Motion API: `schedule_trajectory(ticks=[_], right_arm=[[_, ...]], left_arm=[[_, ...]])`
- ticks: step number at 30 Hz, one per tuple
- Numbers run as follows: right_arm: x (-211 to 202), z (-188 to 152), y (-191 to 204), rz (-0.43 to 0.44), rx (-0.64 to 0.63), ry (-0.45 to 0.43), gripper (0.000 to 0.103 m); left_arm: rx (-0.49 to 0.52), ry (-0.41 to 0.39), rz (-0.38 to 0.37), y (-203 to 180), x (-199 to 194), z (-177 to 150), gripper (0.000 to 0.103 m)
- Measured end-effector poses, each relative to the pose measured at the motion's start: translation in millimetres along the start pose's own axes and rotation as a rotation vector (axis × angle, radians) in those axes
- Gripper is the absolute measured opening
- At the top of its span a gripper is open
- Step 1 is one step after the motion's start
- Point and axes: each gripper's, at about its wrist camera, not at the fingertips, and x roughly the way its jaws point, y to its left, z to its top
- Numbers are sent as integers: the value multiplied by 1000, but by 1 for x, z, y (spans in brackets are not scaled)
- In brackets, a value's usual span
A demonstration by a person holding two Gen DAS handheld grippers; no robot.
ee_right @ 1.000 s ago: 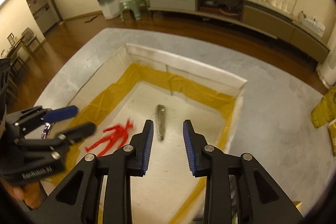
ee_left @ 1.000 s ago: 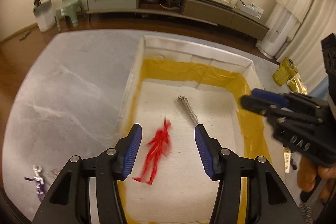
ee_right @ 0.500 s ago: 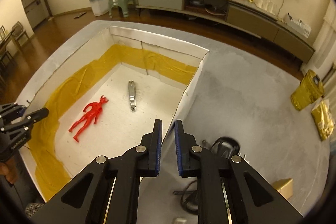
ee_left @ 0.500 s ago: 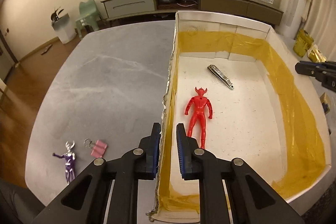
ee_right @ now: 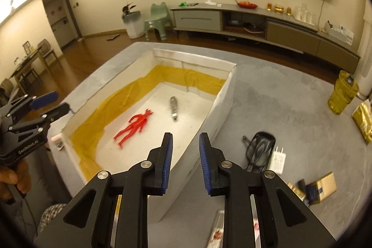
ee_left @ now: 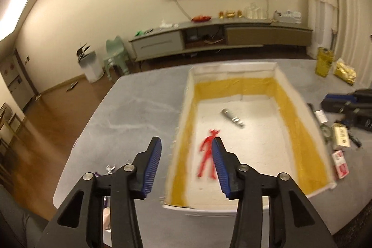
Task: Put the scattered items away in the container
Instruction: 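Move both open tools back toward the items on the table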
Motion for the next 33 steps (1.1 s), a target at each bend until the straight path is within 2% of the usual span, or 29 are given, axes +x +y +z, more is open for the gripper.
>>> schedule_trajectory(ticks=[1, 8, 11, 17, 19, 23, 27, 33], right_arm=[[-2, -5, 2, 19, 1, 3, 30], [-36, -45, -18, 50, 46, -1, 31], [-52, -61, -40, 40, 83, -9, 31], [-73, -97, -98, -8, 178, 0, 33], [-75, -110, -114, -24, 207, 16, 33], [-71, -128, -128, -19, 241, 43, 34], [-54, -144, -120, 0, 224, 89, 38], [-22, -154, -109, -24, 202, 157, 41]], left_arm=[[6, -9, -23, -9, -6, 0, 47], [47, -20, -239, -81, -32, 2, 48], [74, -14, -289, -113, -36, 1, 48], [102, 47, -379, -172, -36, -13, 50], [113, 65, -388, -188, -34, -21, 58], [124, 118, -400, -215, -21, -35, 58], [153, 147, -347, -234, -2, -52, 58], [127, 204, -299, -232, 29, -66, 58]])
